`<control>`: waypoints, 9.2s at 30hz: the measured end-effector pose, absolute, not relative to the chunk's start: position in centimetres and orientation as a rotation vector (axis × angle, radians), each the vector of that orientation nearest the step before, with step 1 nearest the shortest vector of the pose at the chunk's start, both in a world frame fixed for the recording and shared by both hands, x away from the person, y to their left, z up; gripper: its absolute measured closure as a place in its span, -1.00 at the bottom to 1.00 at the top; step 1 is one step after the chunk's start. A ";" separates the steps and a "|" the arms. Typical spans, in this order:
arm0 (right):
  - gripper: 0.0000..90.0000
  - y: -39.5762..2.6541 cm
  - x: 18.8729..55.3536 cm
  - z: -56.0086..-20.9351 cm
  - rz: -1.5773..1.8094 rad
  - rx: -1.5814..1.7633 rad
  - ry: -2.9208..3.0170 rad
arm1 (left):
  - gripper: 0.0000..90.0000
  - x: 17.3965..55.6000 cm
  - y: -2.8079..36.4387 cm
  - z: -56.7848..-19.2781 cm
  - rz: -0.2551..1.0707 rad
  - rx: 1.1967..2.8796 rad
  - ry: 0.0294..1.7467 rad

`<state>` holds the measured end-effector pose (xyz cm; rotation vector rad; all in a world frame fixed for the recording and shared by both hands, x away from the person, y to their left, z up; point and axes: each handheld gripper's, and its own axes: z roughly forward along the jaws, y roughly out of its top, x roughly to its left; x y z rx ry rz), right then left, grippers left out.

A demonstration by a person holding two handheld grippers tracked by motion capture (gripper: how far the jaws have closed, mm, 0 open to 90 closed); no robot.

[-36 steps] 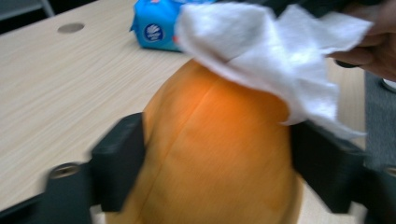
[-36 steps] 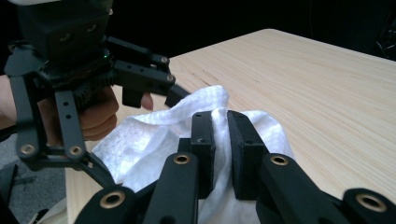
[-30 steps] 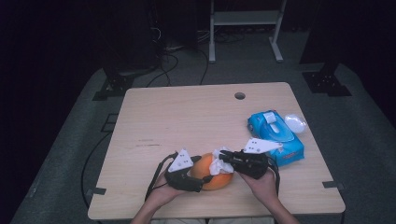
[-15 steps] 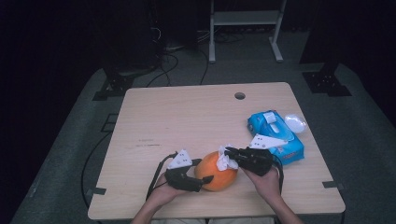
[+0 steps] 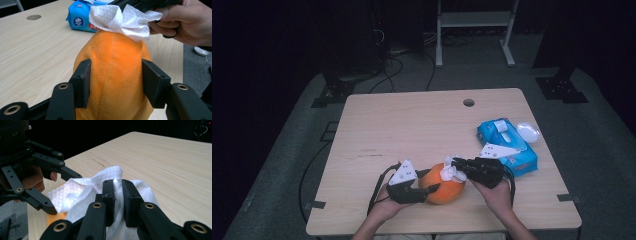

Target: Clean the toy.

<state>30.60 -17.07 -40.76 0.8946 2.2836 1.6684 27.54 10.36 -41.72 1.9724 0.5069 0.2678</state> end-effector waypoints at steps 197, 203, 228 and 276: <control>0.79 -16.9 29.7 -39.9 1.636 0.778 2.238 | -0.28 27.3 8.7 -43.2 0.291 1.958 0.527; 0.79 -16.9 29.8 -40.0 1.633 0.773 2.252 | -0.59 27.8 9.0 -43.4 0.269 1.936 0.546; 0.79 -15.2 28.8 -38.9 1.564 0.724 2.303 | -0.27 26.4 7.5 -43.6 0.352 2.013 0.398; 0.80 -16.7 29.4 -40.1 1.672 0.787 2.300 | -0.46 28.7 10.2 -44.0 0.233 1.898 0.581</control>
